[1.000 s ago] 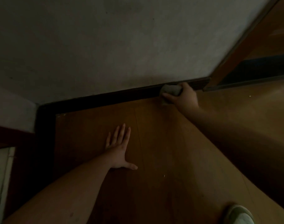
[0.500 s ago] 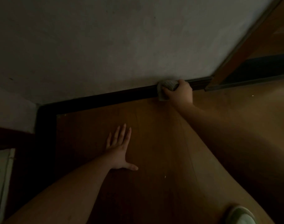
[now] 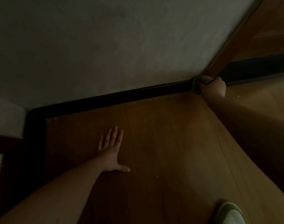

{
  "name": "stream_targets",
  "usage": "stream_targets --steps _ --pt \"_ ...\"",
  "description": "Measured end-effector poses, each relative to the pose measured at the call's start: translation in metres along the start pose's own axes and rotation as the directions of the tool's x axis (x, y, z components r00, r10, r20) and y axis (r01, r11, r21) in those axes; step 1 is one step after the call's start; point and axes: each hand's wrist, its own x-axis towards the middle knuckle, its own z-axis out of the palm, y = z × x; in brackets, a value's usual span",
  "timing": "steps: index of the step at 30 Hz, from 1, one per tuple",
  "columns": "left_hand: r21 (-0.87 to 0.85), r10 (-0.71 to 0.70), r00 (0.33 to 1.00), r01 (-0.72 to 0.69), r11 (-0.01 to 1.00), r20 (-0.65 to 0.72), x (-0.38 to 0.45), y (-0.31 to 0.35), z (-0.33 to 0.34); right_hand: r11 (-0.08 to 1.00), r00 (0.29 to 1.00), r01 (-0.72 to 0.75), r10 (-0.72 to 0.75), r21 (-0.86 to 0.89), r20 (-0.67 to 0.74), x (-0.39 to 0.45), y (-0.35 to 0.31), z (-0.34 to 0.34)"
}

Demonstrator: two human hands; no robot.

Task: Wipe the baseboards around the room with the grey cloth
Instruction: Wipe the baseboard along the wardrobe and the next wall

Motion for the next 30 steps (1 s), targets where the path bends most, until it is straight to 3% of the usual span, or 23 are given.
stream_targets --steps 6,9,12,16,19,23,27,30 --pt "0.014 -0.007 1.0 0.007 1.0 0.01 -0.002 0.001 -0.002 0.978 0.978 0.181 -0.166 -0.106 0.13 -0.022 -0.001 -0.013" --pt "0.001 -0.001 1.0 0.001 1.0 0.015 -0.003 0.001 -0.001 0.963 0.949 0.259 -0.24 -0.071 0.203 -0.05 0.003 -0.023" --pt "0.003 -0.006 1.0 0.006 1.0 0.01 -0.005 -0.001 0.0 0.971 0.916 0.238 -0.235 0.031 0.326 -0.092 0.007 -0.035" --pt "0.001 -0.029 1.0 0.029 1.0 0.0 -0.006 0.0 -0.004 0.948 0.864 0.318 -0.287 -0.007 0.413 -0.139 0.012 -0.068" --pt "0.022 -0.069 0.997 0.069 0.997 -0.024 -0.011 0.009 -0.01 0.954 0.832 0.265 -0.3 0.14 0.468 -0.164 0.007 -0.102" --pt "0.038 -0.132 0.989 0.135 0.99 -0.061 -0.025 0.033 -0.01 0.913 0.851 0.153 -0.316 0.378 0.42 -0.194 -0.001 -0.132" --pt "0.062 -0.136 0.989 0.14 0.988 -0.065 -0.026 0.035 -0.007 0.81 0.88 0.092 -0.338 0.579 0.334 -0.208 0.004 -0.126" --pt "0.096 -0.126 0.989 0.133 0.986 -0.08 -0.014 0.031 -0.012 0.779 0.87 0.055 -0.345 0.624 0.354 -0.208 0.018 -0.106"
